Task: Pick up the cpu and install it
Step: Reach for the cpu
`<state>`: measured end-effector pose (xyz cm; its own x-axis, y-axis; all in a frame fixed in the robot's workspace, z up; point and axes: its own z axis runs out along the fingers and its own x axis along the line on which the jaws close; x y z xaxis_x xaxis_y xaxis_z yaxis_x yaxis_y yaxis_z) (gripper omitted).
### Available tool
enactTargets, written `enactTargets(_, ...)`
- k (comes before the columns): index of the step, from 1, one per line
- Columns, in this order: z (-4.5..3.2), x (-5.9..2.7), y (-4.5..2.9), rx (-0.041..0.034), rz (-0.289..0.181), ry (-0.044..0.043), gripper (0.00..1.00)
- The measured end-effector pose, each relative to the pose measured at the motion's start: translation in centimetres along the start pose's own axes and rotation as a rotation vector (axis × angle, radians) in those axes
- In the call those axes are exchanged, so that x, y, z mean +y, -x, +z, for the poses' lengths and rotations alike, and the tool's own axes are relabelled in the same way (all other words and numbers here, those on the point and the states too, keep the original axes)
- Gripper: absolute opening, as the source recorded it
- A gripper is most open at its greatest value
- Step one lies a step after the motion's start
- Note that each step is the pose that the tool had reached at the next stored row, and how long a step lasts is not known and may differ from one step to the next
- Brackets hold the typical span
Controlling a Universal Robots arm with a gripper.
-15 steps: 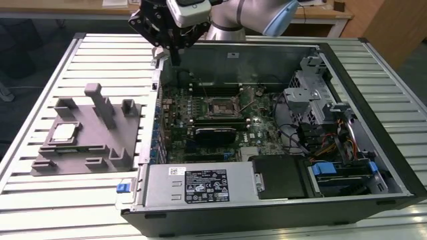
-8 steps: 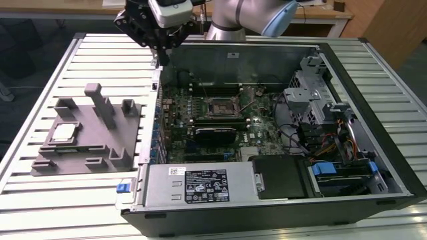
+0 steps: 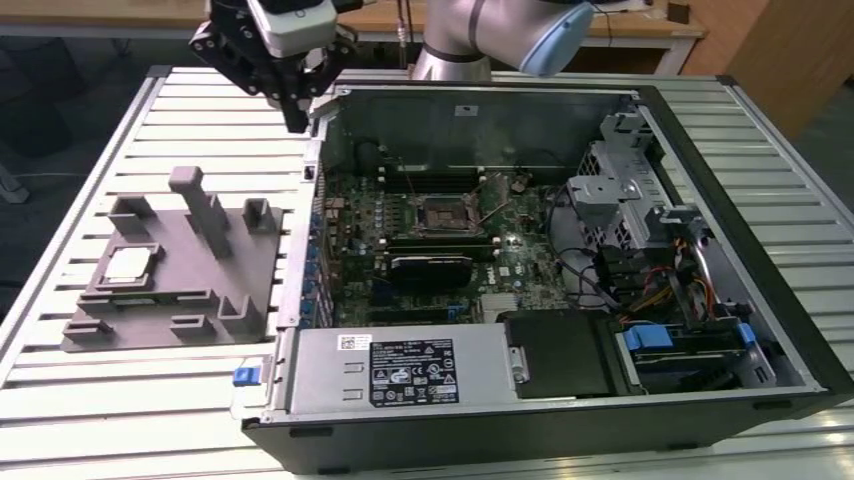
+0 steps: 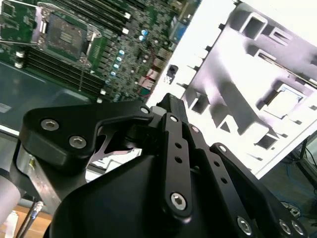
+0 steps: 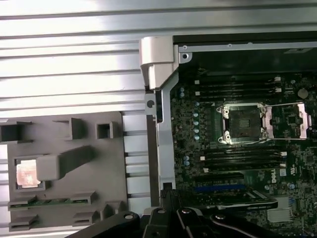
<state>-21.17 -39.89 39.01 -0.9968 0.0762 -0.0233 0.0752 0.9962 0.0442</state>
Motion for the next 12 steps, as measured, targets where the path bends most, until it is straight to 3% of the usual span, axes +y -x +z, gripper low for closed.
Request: enactTargets(12,0.08,-0.25,-3.23,0.0032,0.0,-0.0003,0.11)
